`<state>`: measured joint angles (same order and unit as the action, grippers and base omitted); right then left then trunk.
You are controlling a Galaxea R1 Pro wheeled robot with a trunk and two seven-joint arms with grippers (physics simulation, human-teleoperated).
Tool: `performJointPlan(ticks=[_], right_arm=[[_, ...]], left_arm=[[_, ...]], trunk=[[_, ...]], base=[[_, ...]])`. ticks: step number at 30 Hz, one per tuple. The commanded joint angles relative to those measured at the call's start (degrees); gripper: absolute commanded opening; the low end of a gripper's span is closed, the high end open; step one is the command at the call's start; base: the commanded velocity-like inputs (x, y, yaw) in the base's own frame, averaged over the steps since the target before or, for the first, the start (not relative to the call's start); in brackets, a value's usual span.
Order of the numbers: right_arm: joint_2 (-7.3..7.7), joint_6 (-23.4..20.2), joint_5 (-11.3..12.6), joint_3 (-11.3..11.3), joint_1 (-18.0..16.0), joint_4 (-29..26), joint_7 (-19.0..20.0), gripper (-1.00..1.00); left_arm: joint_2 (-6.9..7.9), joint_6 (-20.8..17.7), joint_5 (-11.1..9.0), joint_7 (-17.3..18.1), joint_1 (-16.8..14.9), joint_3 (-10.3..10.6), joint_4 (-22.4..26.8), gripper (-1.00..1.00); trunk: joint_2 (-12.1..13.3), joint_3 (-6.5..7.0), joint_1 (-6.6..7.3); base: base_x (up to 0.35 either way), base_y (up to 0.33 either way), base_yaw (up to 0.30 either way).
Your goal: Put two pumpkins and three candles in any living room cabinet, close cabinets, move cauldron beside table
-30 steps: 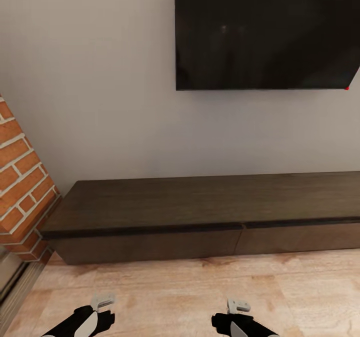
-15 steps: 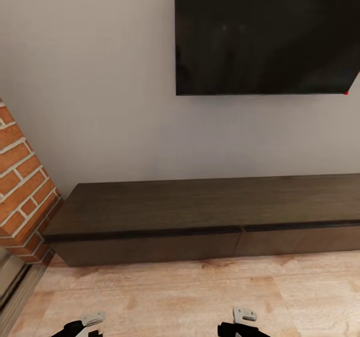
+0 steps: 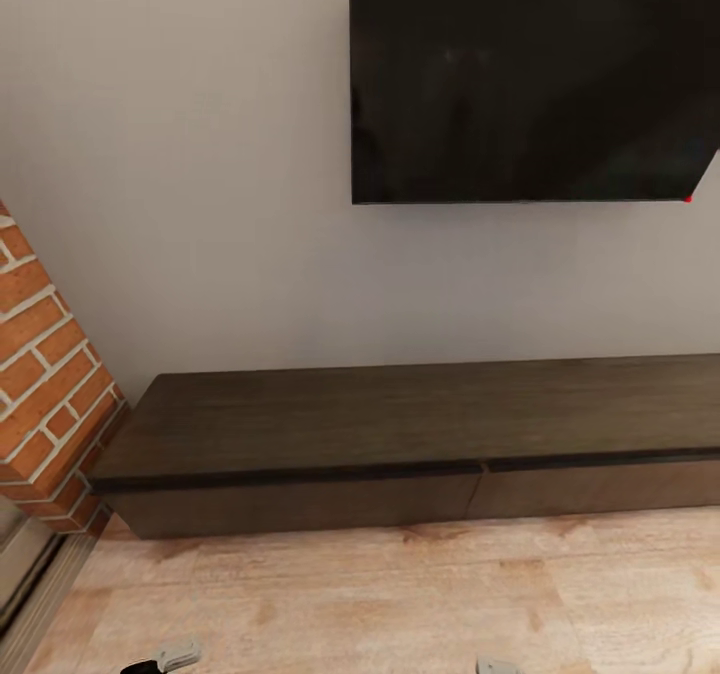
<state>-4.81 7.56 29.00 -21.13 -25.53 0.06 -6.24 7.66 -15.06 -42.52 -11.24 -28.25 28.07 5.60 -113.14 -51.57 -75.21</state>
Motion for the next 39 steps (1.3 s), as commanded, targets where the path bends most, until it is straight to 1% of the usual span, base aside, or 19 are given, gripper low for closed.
performJointPlan(ticks=[1, 6, 8, 12, 14, 17, 27, 31, 39], right_arm=[[-0.02, 0.5, 0.5, -0.5, 0.3, 0.1, -0.2, 1.0], [-0.02, 1.1, 0.6, -0.5, 1.4, 0.6, -0.2, 1.0], [-0.02, 1.2, 0.6, -0.5, 1.7, 1.1, -0.2, 1.0], [-0.02, 1.3, 0.6, -0.4, 1.8, 1.6, -0.2, 1.0], [-0.07, 1.3, 0.6, -0.5, 1.9, 1.7, -0.2, 1.0], [-0.05, 1.3, 0.6, -0.5, 1.9, 1.8, -0.2, 1.0], [-0.09, 1.3, 0.6, -0.5, 2.0, 2.4, -0.2, 1.0], [-0.09, 1.2, 0.6, -0.5, 2.0, 2.5, -0.2, 1.0], [-0.08, 1.2, 0.7, -0.5, 2.0, 2.6, -0.2, 1.0]], left_arm=[[0.05, -0.3, -0.5, -0.4, 0.4, 0.5, 0.2, 1.0], [-0.06, 0.0, -0.4, -0.4, 2.4, 0.5, 0.2, 1.0], [-0.13, 0.9, -0.4, -0.4, 2.8, 0.5, 0.1, 1.0], [-0.32, 2.5, -0.3, -0.4, 3.4, 0.6, -1.2, 1.0], [-0.68, 3.5, -0.3, -0.4, 3.5, 0.7, -1.9, 1.0], [-0.94, 4.0, 0.0, -0.3, 3.6, 0.7, -2.2, 1.0], [-1.13, 4.3, 0.4, -0.3, 3.9, 0.8, -2.3, 1.0], [-1.89, 4.2, 0.4, -0.3, 4.1, 0.8, -2.3, 1.0], [-2.8, 4.2, 0.5, -0.3, 5.2, 0.8, -2.4, 1.0]], trunk=[[0.4, 0.14, 0.23], [2.4, 1.04, 1.33], [3.2, 1.4, 1.77], [4.8, 2.12, 2.65], [5.6, 2.48, 3.09], [6.8, 3.01, 3.75], [10.8, 4.81, 5.94], [12.4, 5.53, 6.82], [15.6, 6.96, 8.58]], base=[[0.0, 0.0, 0.0], [0.0, 0.0, 0.0], [0.0, 0.0, 0.0], [0.0, 0.0, 0.0], [0.0, 0.0, 0.0], [0.0, 0.0, 0.0], [0.0, 0.0, 0.0], [0.0, 0.0, 0.0], [0.0, 0.0, 0.0]])
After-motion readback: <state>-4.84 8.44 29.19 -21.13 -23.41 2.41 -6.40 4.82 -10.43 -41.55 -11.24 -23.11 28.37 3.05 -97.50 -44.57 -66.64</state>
